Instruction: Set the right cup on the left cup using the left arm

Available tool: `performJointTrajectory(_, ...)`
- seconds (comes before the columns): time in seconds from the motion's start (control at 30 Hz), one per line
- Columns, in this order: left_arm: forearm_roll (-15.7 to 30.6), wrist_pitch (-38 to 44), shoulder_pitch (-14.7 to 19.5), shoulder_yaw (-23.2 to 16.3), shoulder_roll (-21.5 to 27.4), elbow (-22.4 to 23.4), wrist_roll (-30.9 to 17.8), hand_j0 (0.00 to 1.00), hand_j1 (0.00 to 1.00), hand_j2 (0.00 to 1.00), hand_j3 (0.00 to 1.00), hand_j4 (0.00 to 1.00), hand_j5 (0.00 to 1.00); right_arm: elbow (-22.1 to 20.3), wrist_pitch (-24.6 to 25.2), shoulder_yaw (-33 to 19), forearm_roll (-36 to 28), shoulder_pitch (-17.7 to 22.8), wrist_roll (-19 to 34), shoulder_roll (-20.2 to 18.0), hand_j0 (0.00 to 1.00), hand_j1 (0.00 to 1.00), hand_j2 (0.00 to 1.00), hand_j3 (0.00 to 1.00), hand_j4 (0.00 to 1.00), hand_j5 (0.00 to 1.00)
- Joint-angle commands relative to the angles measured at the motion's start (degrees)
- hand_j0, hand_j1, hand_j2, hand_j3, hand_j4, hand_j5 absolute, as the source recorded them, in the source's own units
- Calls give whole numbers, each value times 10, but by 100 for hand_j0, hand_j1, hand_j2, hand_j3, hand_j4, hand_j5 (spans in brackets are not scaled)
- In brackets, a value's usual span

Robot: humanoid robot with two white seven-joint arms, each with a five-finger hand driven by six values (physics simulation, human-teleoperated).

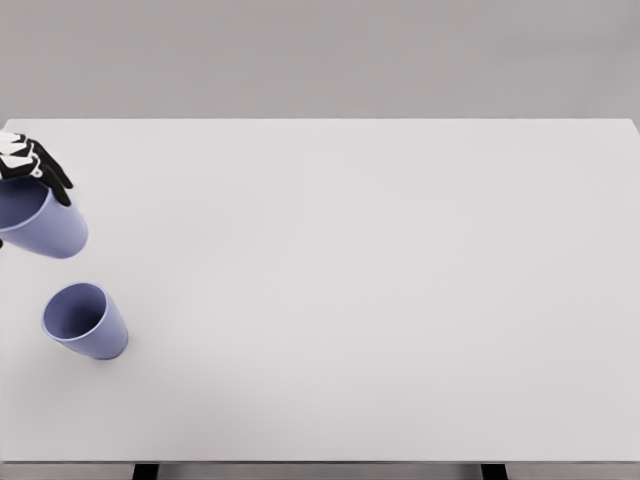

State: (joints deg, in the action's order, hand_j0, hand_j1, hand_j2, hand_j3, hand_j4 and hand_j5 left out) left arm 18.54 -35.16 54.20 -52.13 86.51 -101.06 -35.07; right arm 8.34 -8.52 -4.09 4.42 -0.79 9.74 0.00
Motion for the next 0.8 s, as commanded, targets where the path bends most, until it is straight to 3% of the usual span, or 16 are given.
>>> performJointTrajectory(0.0,8,2,-1,0,12,0,1,43,43,43,43,43,43,0,0,0,1,0,0,0,100,100,100,100,100,100)
performJointTrajectory(0.37,5,2,-67,1,11,0,1,42,42,42,42,42,42,0,0,0,0,0,0,0,100,100,100,100,100,100)
performJointTrajectory(0.77,5,2,-78,1,26,0,1,43,43,43,43,43,43,0,0,0,0,0,0,0,100,100,100,100,100,100)
